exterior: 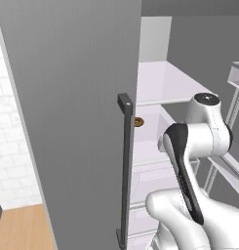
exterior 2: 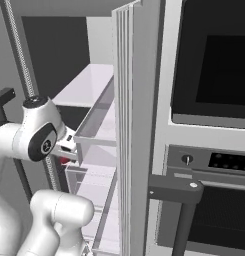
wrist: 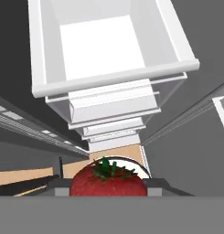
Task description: Take the strawberry from the fridge and place it on top of the pancake, located on the dining counter.
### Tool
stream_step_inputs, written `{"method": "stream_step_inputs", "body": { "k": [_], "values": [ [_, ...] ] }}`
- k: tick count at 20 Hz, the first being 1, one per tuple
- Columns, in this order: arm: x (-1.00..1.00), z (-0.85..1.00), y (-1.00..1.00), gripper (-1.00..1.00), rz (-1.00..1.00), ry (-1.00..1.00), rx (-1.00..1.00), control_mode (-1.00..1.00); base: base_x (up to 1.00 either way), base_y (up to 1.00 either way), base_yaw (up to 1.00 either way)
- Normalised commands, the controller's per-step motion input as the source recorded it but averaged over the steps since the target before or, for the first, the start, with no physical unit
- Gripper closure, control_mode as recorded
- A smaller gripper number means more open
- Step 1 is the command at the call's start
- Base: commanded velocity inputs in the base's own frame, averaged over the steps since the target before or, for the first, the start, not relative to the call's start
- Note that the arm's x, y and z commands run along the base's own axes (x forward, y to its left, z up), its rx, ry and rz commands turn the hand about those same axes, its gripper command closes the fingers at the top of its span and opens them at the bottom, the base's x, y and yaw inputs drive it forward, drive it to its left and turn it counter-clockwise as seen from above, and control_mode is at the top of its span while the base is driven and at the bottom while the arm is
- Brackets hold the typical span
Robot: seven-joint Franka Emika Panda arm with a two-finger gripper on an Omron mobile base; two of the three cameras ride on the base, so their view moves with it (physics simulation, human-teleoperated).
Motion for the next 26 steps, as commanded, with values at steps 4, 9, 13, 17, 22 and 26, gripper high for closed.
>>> {"method": "stream_step_inputs", "body": {
  "k": [4, 9, 13, 17, 22, 26],
  "values": [
    [-0.57, 0.04, 0.00, 1.00, 0.00, -0.13, 0.00, -1.00, 0.00, 0.00, 0.00],
    [-0.13, 0.00, 0.00, 1.00, 0.00, -0.04, 0.00, -1.00, 0.00, 0.00, 0.00],
    [0.00, 0.00, 0.00, 1.00, 0.00, 0.00, 0.00, -1.00, 0.00, 0.00, 0.00],
    [-0.08, 0.00, 0.01, 1.00, 0.00, 0.00, 0.00, 1.00, -0.12, 0.03, 0.00],
    [0.00, 0.00, 0.00, 1.00, 0.00, 0.00, 0.00, 1.00, -0.59, 0.61, 0.00],
    [0.00, 0.00, 0.00, 1.00, 0.00, 0.00, 0.00, 1.00, -0.61, 0.63, -0.11]
  ]
}}
